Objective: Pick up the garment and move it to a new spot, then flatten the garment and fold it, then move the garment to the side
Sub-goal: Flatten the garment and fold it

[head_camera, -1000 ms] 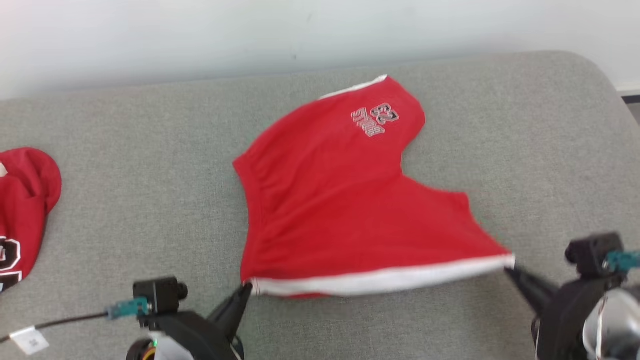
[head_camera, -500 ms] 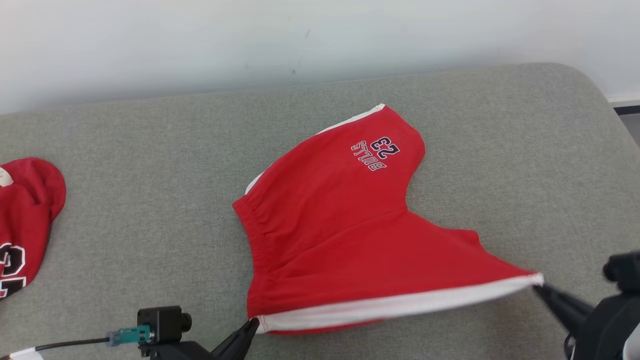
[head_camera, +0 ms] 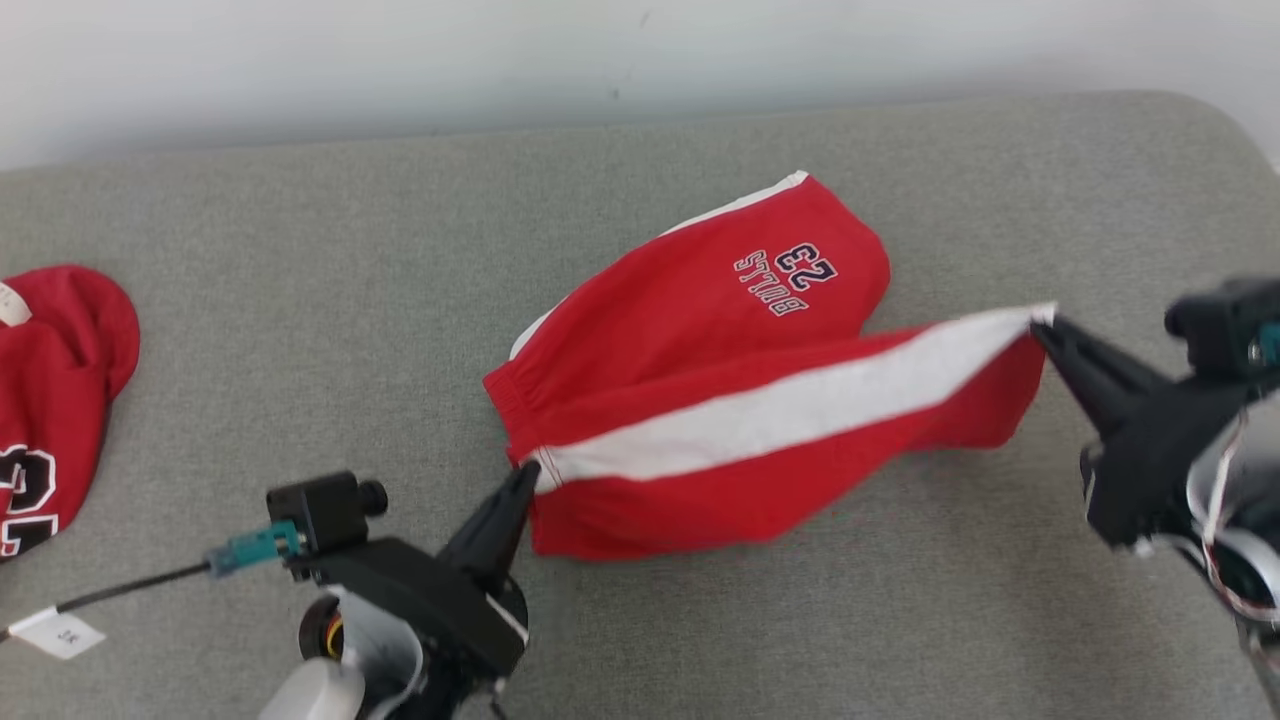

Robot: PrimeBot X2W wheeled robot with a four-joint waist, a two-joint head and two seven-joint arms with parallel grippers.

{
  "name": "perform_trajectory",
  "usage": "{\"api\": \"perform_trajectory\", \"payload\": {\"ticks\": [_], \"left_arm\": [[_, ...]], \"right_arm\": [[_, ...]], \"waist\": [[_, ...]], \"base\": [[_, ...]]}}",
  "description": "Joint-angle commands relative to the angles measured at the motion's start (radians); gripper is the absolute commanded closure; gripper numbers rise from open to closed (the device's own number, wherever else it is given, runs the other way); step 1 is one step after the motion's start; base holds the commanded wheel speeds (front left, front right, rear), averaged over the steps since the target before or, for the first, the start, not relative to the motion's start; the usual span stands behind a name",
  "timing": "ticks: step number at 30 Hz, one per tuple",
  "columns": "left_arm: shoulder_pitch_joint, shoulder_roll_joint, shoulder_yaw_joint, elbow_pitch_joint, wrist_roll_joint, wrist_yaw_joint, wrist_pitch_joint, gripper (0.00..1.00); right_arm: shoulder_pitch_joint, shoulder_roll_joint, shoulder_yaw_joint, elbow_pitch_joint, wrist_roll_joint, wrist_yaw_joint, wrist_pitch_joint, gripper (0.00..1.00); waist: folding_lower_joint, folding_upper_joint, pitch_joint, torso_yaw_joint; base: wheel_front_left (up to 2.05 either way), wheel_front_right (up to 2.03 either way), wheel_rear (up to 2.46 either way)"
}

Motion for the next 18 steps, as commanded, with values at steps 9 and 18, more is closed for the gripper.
{"api": "perform_trajectory", "payload": {"ticks": [9, 18], "left_arm": [[-0.17, -0.099, 0.048, 0.136, 0.03, 0.034, -0.091, 1.0], [-0.277, -0.165, 0.064, 0.246, 0.051, 0.022, -0.167, 1.0]], "right_arm": [[-0.359, -0.015, 0.173, 0.297, -0.027, 0.001, -0.177, 1.0], [-0.578, 0.018, 0.261, 0.53, -0.06, 0.001, -0.325, 1.0]], "waist": [[-0.0001, -0.0001, 0.117, 0.058], [-0.0001, -0.0001, 0.194, 0.087]], "base": [[0.0, 0.0, 0.0], [0.0, 0.0, 0.0]]}}
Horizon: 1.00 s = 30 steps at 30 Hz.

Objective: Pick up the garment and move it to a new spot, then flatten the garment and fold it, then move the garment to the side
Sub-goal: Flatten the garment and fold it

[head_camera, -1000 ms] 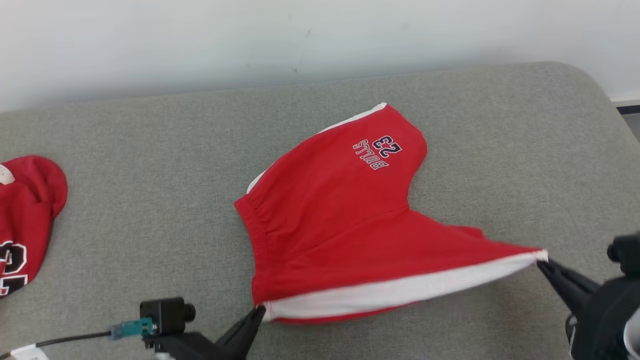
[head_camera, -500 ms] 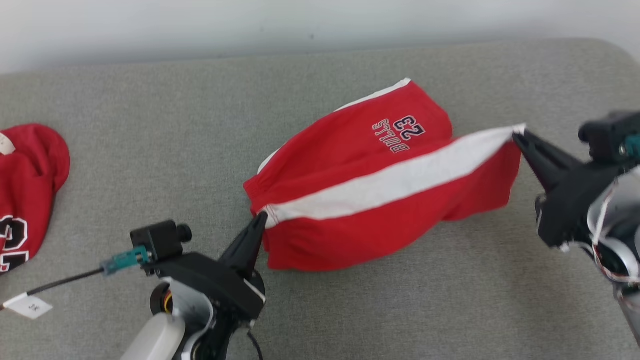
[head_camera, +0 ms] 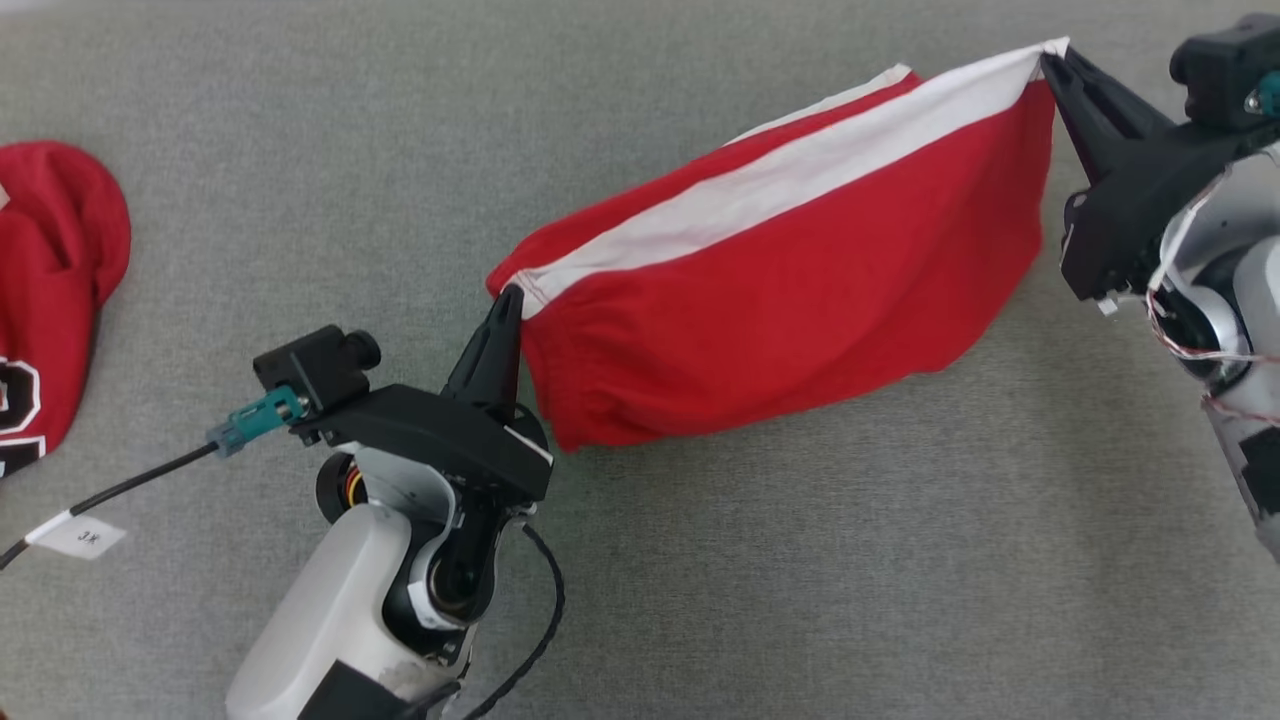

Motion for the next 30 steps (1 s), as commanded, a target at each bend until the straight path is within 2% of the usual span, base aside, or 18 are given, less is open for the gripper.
{"api": "perform_trajectory", "payload": {"ticks": [1, 11, 12, 13, 14, 15, 18, 23, 26, 30], "left_arm": [[-0.013, -0.004, 0.002, 0.007, 0.008, -0.005, -0.011, 1.0], [-0.11, -0.048, -0.01, 0.11, 0.033, -0.027, -0.08, 1.0], [-0.118, -0.05, -0.014, 0.118, 0.039, -0.028, -0.089, 0.78], [-0.125, -0.051, -0.017, 0.125, 0.044, -0.032, -0.097, 0.19], [-0.129, -0.054, -0.019, 0.132, 0.041, -0.032, -0.105, 0.0], [-0.134, -0.056, -0.023, 0.139, 0.046, -0.034, -0.111, 0.0], [-0.146, -0.057, -0.029, 0.152, 0.063, -0.041, -0.135, 0.0], [-0.124, -0.021, -0.031, 0.142, 0.123, -0.056, -0.193, 0.0], [-0.088, 0.017, -0.049, 0.116, 0.221, -0.037, -0.219, 0.0], [-0.024, 0.074, -0.052, 0.043, 0.406, 0.03, -0.23, 0.0]], "right_arm": [[-0.013, 0.01, 0.008, 0.011, -0.007, 0.001, -0.009, 1.0], [-0.18, 0.045, 0.088, 0.232, -0.011, 0.001, -0.128, 1.0], [-0.192, 0.048, 0.094, 0.245, -0.012, 0.001, -0.135, 1.0], [-0.201, 0.051, 0.102, 0.258, -0.01, 0.001, -0.143, 1.0], [-0.209, 0.054, 0.109, 0.271, -0.007, 0.001, -0.151, 0.13], [-0.217, 0.056, 0.113, 0.282, -0.002, 0.001, -0.162, 0.0], [-0.239, 0.062, 0.13, 0.313, 0.01, 0.001, -0.178, 0.0], [-0.265, 0.07, 0.134, 0.351, 0.046, 0.001, -0.166, 0.0], [-0.261, 0.069, 0.132, 0.367, 0.074, 0.001, -0.115, 0.0], [-0.242, 0.06, 0.122, 0.377, 0.124, 0.001, -0.047, 0.0]], "waist": [[-0.0003, -0.0002, 0.03, 0.022], [-0.0003, -0.0002, 0.071, 0.062], [-0.0003, -0.0002, 0.072, 0.064], [-0.0003, -0.0002, 0.073, 0.065], [-0.0003, -0.0002, 0.074, 0.066], [-0.0003, -0.0002, 0.074, 0.067], [-0.0003, -0.0002, 0.072, 0.067], [-0.0003, -0.0002, 0.05, 0.059], [-0.0003, -0.0002, 0.023, 0.057], [-0.0003, -0.0002, -0.009, 0.058]], "base": [[0.0, 0.0, 0.0], [0.0, 0.0, 0.0], [0.0, 0.0, 0.0], [0.0, 0.0, 0.0], [0.0, 0.0, 0.0], [0.0, 0.0, 0.0], [0.0, 0.0, 0.0], [0.0, 0.0, 0.0], [0.0, 0.0, 0.0], [0.0, 0.0, 0.0]]}}
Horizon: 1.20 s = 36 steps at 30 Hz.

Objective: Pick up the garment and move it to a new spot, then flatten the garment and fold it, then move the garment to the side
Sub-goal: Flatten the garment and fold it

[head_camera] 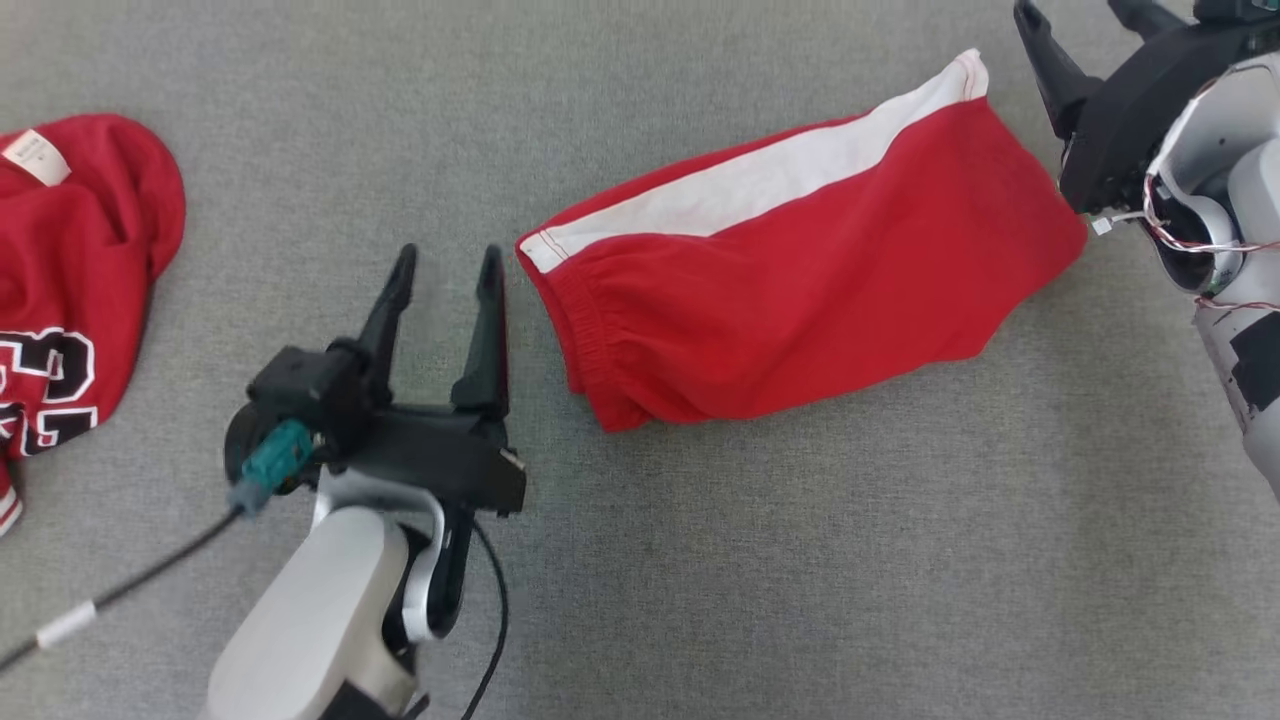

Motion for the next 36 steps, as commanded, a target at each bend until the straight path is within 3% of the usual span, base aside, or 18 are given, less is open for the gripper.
{"api": "perform_trajectory", "payload": {"ticks": [1, 5, 10, 20, 34, 35, 36], "left_arm": [[0.048, 0.022, 0.009, -0.053, 0.098, 0.034, -0.007, 0.0], [0.162, 0.041, 0.037, -0.143, 0.232, 0.075, -0.005, 0.0], [0.281, 0.021, 0.083, -0.188, 0.278, 0.085, -0.006, 0.0], [0.441, 0.0, 0.139, -0.228, 0.407, 0.056, -0.006, 0.0], [0.47, -0.062, 0.216, -0.242, 0.459, -0.029, -0.006, 0.0], [0.47, -0.066, 0.22, -0.241, 0.462, -0.031, -0.006, 0.0], [0.47, -0.07, 0.225, -0.238, 0.464, -0.037, -0.006, 0.0]], "right_arm": [[0.024, -0.004, -0.008, 0.009, 0.031, 0.001, 0.035, 0.0], [0.055, -0.011, -0.028, 0.033, 0.073, 0.001, 0.117, 0.0], [0.087, -0.01, -0.067, 0.069, 0.089, 0.001, 0.187, 0.0], [0.098, -0.012, -0.149, 0.166, 0.041, 0.001, 0.279, 0.0], [0.104, 0.011, -0.244, 0.208, -0.034, 0.001, 0.35, 0.0], [0.108, 0.017, -0.244, 0.205, -0.037, 0.001, 0.355, 0.15], [0.114, 0.023, -0.241, 0.197, -0.041, 0.001, 0.362, 1.0]], "waist": [[0.0001, -0.0001, -0.031, 0.002], [0.0001, -0.0001, -0.057, 0.012], [0.0001, -0.0001, -0.068, 0.028], [0.0001, -0.0001, -0.035, 0.082], [0.0001, -0.0001, 0.021, 0.135], [0.0001, -0.0001, 0.023, 0.135], [0.0001, -0.0001, 0.024, 0.134]], "base": [[0.0, 0.0, 0.0], [0.0, 0.0, 0.0], [0.0, 0.0, 0.0], [0.0, 0.0, 0.0], [0.0, 0.0, 0.0], [0.0, 0.0, 0.0], [0.0, 0.0, 0.0]]}}
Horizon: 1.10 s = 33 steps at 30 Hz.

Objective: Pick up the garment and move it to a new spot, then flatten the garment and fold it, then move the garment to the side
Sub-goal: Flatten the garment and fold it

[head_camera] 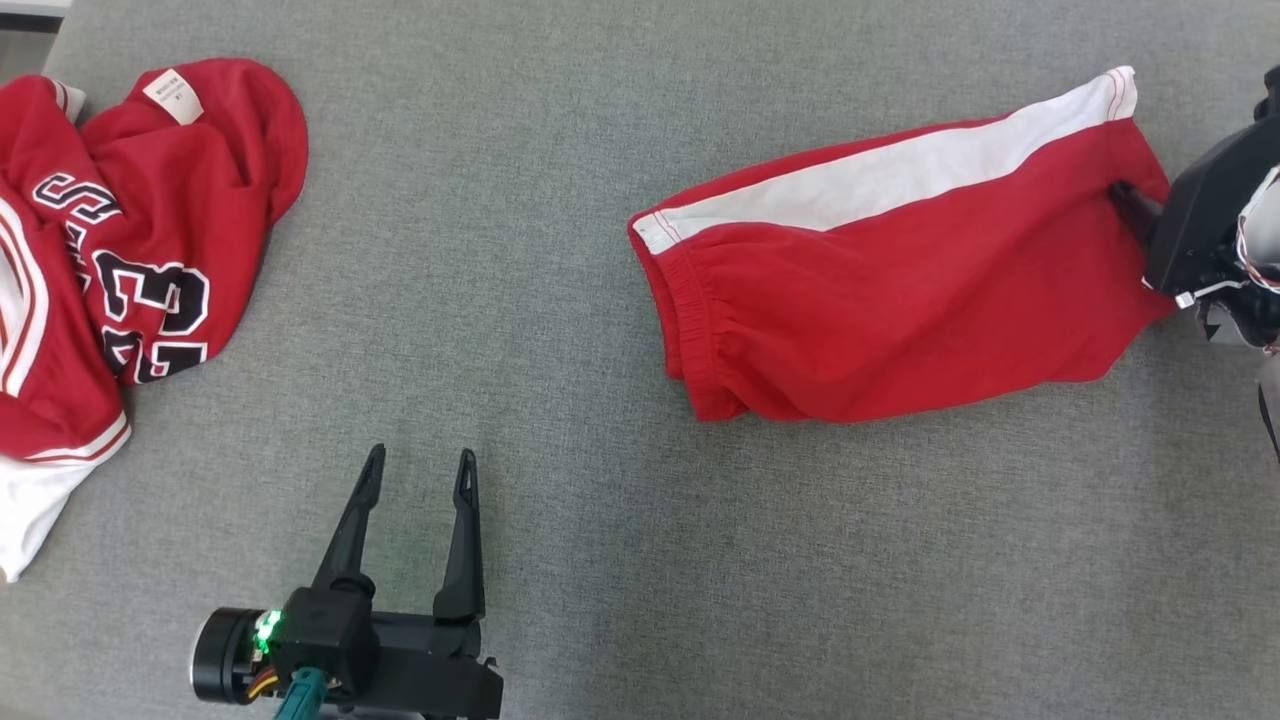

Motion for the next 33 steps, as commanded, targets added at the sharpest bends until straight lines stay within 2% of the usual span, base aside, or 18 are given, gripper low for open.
{"api": "perform_trajectory", "payload": {"ticks": [1, 5, 9, 19, 22, 29, 33], "left_arm": [[0.012, -0.007, 0.007, 0.006, 0.009, -0.007, -0.003, 0.0], [0.008, -0.02, 0.023, 0.02, 0.015, -0.024, -0.003, 0.0], [0.01, -0.031, 0.035, 0.034, 0.021, -0.042, -0.003, 0.0], [0.014, -0.048, 0.051, 0.064, 0.027, -0.075, -0.003, 0.0], [0.018, -0.053, 0.057, 0.073, 0.03, -0.077, -0.003, 0.0], [0.028, -0.063, 0.066, 0.09, 0.031, -0.09, -0.003, 0.0], [0.031, -0.069, 0.065, 0.099, 0.03, -0.094, -0.003, 0.0]], "right_arm": [[0.035, 0.029, 0.012, 0.006, -0.005, 0.001, 0.03, 1.0], [0.064, 0.019, 0.015, -0.031, -0.003, 0.001, 0.069, 1.0], [0.097, -0.005, -0.012, -0.091, -0.008, 0.001, 0.054, 1.0], [0.221, -0.042, -0.121, -0.226, -0.046, 0.001, 0.019, 1.0], [0.258, -0.059, -0.18, -0.263, -0.094, 0.001, -0.004, 1.0], [0.312, -0.038, -0.283, -0.348, -0.203, 0.001, -0.038, 1.0], [0.331, 0.009, -0.289, -0.406, -0.226, 0.001, -0.023, 1.0]], "waist": [[0.0, 0.0001, 0.003, -0.001], [0.0, 0.0001, -0.001, -0.01], [0.0, 0.0001, -0.021, -0.028], [0.0, 0.0001, -0.088, -0.092], [0.0, 0.0001, -0.112, -0.11], [0.0, 0.0001, -0.155, -0.133], [0.0, 0.0001, -0.177, -0.129]], "base": [[0.0, 0.0, 0.0], [0.0, 0.0, 0.0], [0.0, 0.0, 0.0], [0.0, 0.0, 0.0], [0.0, 0.0, 0.0], [0.0, 0.0, 0.0], [0.0, 0.0, 0.0]]}}
